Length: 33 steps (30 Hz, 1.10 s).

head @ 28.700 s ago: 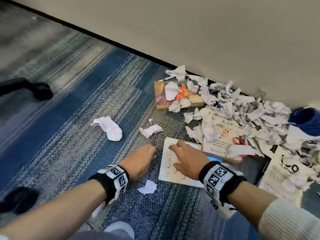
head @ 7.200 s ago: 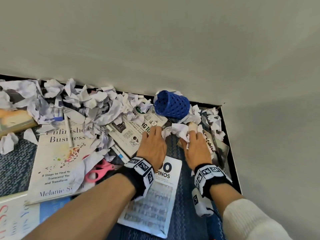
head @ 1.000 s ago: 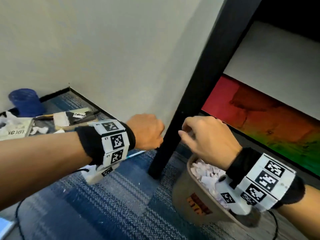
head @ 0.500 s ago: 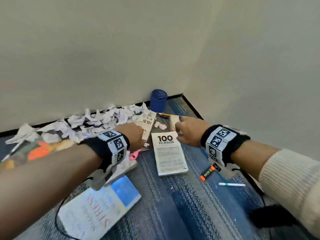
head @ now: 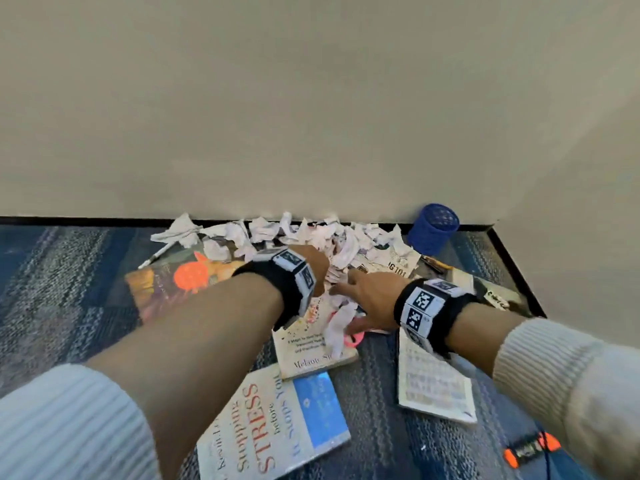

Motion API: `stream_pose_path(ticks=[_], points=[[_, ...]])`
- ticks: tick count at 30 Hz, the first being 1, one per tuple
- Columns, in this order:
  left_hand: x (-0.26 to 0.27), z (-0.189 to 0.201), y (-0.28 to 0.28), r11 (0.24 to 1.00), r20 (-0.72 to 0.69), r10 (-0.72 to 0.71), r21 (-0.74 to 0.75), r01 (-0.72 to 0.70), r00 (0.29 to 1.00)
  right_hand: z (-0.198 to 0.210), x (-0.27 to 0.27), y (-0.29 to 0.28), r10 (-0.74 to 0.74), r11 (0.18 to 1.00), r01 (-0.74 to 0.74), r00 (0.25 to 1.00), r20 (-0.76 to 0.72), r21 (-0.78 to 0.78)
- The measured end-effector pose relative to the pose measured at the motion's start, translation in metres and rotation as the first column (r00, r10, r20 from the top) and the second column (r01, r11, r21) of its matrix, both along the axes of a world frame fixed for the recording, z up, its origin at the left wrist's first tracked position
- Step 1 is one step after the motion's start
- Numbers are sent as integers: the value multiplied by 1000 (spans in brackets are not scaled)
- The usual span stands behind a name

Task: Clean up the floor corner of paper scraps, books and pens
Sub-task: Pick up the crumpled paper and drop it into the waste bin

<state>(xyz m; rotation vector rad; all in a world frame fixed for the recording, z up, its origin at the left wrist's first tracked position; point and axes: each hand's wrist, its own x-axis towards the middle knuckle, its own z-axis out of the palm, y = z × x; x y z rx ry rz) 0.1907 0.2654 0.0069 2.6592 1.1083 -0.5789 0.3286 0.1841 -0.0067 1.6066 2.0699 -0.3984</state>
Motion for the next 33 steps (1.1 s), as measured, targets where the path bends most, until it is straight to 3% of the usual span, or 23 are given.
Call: stream_pose_path(ticks=[5, 8, 11, 15, 17, 21, 24, 27, 29, 33], points=[[-32, -50, 7, 988, -52, 151, 45, -148, 987, -69, -19, -8, -202, 979, 195, 967, -156, -57], [-34, -63, 19, 976, -18, 198, 100, -195, 980, -77, -11, -7, -141, 989, 148, 963, -231, 16], [-20, -67, 32, 941, 102, 275, 177, -290, 956, -69, 13, 6, -79, 983, 132, 933, -352, 130], [0, -74, 45, 821, 275, 359, 362, -442, 892, -58, 45, 37, -207, 881, 399, 808, -552, 253], [6, -83, 56, 801, 286, 431, 316, -509, 856, -58, 58, 58, -272, 803, 523, 749, -604, 287], [13, -111, 80, 838, 311, 484, 105, -536, 818, -71, 57, 93, -280, 772, 527, 785, -553, 356], [22, -135, 81, 899, 303, 418, -4, -437, 857, -93, 42, 101, -246, 799, 417, 884, -398, 433], [23, -151, 73, 930, 247, 321, 102, -353, 915, -117, 36, 104, -309, 849, 369, 927, -213, 377], [22, -155, 73, 935, 249, 253, 184, -302, 935, -126, 40, 109, -301, 883, 359, 928, -221, 303], [28, -155, 80, 930, 306, 222, 218, -295, 926, -128, 39, 105, -158, 906, 231, 961, -225, 354]])
